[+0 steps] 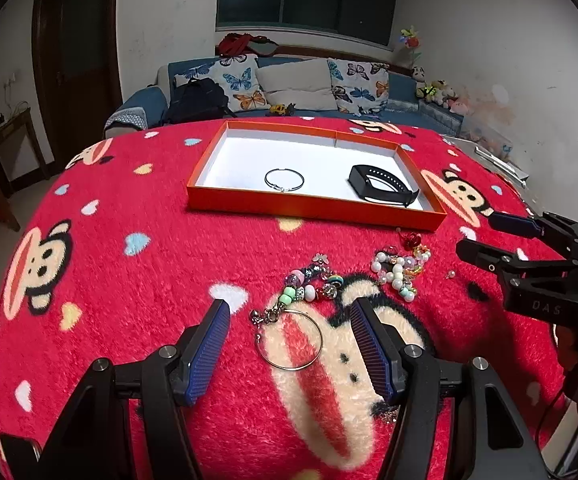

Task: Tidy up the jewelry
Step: 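Withdraw both open tools from the box back over the remaining jewelry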

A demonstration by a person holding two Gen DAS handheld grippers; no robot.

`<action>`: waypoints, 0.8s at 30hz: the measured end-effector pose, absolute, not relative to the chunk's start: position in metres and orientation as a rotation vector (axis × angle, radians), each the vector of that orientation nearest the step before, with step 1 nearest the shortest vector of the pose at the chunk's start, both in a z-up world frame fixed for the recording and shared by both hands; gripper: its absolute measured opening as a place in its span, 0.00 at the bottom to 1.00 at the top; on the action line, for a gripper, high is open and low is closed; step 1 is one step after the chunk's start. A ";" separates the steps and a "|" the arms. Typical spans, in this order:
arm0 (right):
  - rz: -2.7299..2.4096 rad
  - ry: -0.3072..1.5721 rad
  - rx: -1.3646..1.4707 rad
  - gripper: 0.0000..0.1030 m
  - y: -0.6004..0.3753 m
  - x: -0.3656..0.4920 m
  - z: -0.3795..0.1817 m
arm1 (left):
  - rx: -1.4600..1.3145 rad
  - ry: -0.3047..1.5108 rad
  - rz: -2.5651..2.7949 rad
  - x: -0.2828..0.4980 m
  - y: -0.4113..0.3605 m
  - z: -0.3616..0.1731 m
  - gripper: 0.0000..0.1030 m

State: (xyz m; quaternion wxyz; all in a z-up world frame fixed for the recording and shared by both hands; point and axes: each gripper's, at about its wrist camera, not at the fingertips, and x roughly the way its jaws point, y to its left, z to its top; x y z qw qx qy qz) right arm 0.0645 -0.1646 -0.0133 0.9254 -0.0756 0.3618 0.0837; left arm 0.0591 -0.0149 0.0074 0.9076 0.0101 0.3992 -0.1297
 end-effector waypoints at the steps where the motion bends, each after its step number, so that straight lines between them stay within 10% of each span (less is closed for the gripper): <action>1: 0.173 0.743 -0.156 0.74 -0.164 0.064 -0.014 | 0.022 0.825 -0.267 0.060 -0.015 0.007 0.65; 24: 0.177 0.756 -0.153 0.74 -0.160 0.066 -0.021 | 0.020 0.847 -0.262 0.076 -0.019 -0.005 0.65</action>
